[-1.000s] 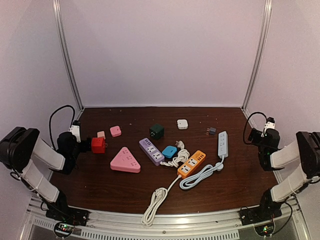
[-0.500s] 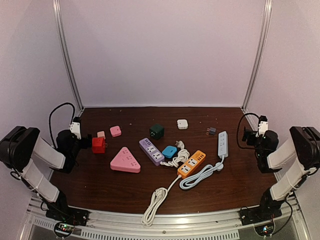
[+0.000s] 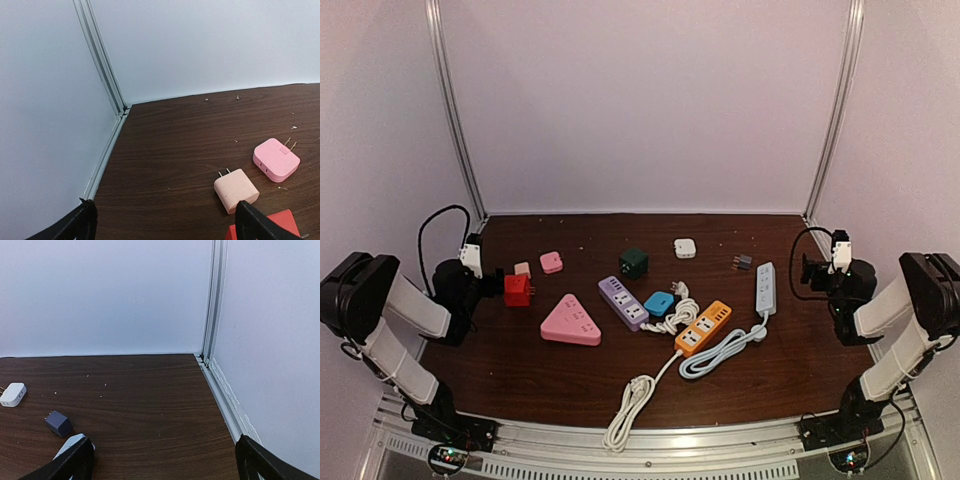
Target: Pull the plug off the socket
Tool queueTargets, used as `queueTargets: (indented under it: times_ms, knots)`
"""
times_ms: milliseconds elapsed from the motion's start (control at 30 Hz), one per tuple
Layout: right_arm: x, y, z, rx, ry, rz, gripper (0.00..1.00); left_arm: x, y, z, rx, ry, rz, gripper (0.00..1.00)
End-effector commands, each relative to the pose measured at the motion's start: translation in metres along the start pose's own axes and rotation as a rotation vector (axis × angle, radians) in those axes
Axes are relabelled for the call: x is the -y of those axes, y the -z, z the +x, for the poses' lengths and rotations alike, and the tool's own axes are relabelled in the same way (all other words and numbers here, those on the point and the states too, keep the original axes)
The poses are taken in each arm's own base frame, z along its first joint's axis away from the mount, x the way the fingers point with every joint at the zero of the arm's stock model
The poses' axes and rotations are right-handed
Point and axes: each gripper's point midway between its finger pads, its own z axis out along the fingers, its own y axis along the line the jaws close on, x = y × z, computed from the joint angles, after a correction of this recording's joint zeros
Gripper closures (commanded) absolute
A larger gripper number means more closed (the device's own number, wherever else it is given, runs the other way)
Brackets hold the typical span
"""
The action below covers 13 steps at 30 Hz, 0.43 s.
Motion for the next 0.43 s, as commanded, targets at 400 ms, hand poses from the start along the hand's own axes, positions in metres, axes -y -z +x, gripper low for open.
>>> queueTargets:
  times_ms: [400]
  knots:
    - [-0.0056,-0.0035,-0.0014,0.000,0.012,-0.023,0.00,-0.0022,-0.0044,-0.0136,0.047,-0.005,-0.002,0.02]
